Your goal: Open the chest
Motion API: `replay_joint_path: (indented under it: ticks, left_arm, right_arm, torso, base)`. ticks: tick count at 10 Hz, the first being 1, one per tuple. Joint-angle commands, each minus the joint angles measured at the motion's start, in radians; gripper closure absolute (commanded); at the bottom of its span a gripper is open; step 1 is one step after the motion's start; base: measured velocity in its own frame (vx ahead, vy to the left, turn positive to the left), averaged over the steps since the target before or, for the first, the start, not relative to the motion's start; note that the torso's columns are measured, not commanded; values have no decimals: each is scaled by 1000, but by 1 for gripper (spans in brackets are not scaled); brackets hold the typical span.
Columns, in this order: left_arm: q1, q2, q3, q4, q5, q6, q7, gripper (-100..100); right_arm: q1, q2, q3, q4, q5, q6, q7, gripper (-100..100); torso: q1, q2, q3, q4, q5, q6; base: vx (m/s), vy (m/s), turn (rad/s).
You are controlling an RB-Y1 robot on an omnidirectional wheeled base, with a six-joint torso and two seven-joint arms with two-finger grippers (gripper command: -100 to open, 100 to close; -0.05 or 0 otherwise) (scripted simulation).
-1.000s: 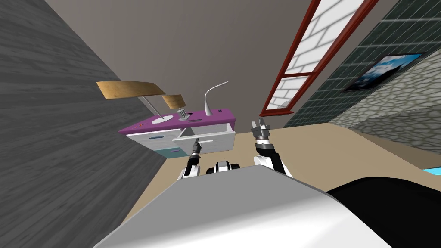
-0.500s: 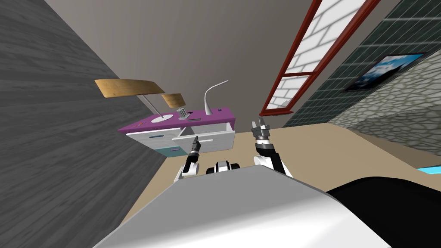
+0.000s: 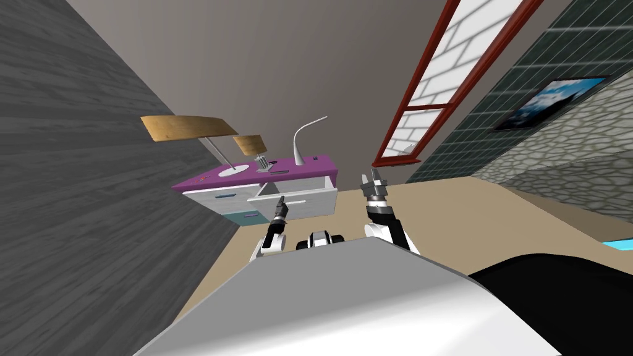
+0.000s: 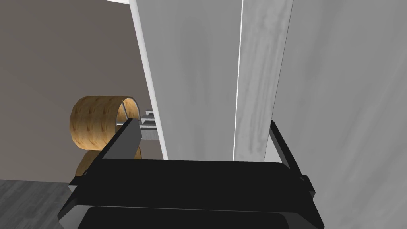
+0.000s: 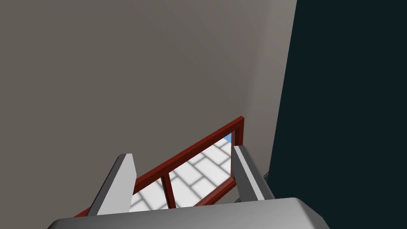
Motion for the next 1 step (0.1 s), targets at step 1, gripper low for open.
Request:
replay_joint_path:
  ticks: [1]
  left_arm:
    - [0,0,0,0,0,0,0,0]
  right_arm:
    - [0,0,0,0,0,0,0,0]
  torso:
    - [0,0,0,0,0,0]
  base:
    - [0,0,0]
